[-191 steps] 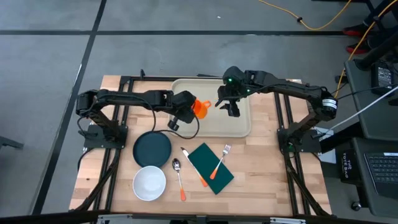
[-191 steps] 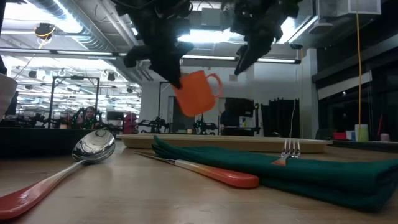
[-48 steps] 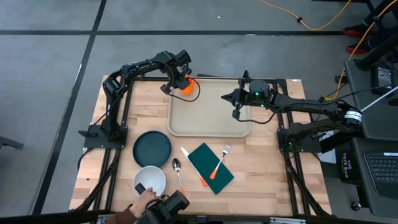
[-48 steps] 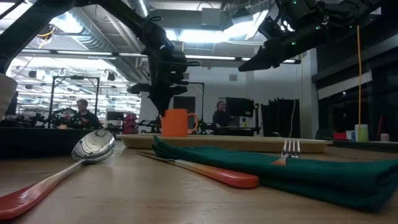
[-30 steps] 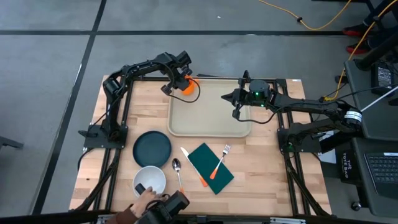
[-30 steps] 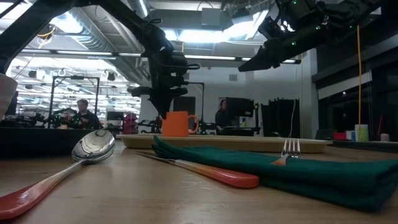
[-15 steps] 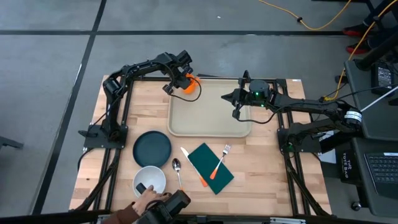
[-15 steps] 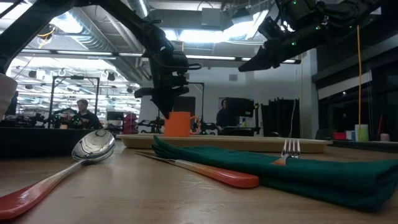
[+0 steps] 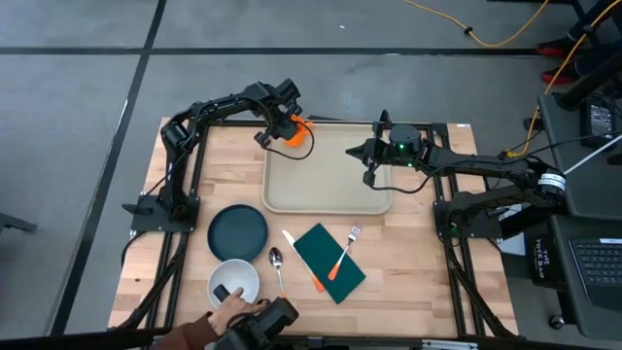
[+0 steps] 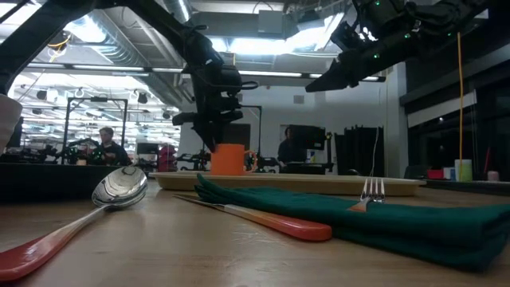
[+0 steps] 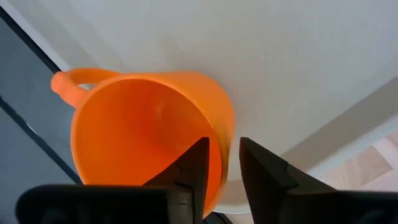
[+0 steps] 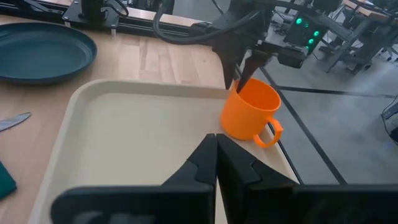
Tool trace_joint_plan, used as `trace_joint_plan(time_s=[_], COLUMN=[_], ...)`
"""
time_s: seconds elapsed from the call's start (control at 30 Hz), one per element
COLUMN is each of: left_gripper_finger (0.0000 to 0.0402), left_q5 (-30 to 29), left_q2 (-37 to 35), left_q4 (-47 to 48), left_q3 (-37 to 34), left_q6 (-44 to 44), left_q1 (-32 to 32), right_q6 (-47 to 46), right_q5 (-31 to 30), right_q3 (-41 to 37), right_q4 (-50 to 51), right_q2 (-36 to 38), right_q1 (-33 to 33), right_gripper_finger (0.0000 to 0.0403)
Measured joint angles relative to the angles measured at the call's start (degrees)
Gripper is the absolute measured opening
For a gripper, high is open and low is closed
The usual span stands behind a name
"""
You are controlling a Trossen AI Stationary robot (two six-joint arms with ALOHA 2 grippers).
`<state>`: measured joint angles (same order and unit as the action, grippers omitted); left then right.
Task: Set up tray
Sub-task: Put the blue-green plate on the gray tray
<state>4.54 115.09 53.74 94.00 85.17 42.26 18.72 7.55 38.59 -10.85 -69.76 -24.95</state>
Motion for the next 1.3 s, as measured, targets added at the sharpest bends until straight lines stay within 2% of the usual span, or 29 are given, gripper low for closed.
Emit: trace_joint_plan(time_s=[0.33,0.77,0.93,1.13,1.3], left_gripper_finger=[0.0116,0.0113,0.0108,0.0078,0.0012], left_q5=[-0.02,-0.06,-3.15,-6.35,-4.45], left_q2=[-0.26,-0.26,-0.26,-0.70,-2.75], left_q4=[0.91,8.30,9.29,12.15,13.13], left_q3=[2.53,6.44,6.45,6.45,6.47], left_q6=[-0.92,-2.12,-3.54,-5.49,-9.51], left_q1=[-0.19,-1.46,-2.49,-3.65,-3.87], right_q6=[0.00,0.03,0.59,0.78,0.90], right_q5=[0.00,0.00,0.00,0.00,0.00], right_q3=[0.00,0.00,0.00,0.00,0.00], right_q4=[0.00,0.00,0.02,0.02,0.02], right_q2=[-0.02,-0.02,-0.02,-0.04,-0.04], right_q1=[-0.06,-0.06,-0.06,-0.06,-0.06], right_gripper_finger=[0.0011,0.0011,0.0011,0.0011,0.0011])
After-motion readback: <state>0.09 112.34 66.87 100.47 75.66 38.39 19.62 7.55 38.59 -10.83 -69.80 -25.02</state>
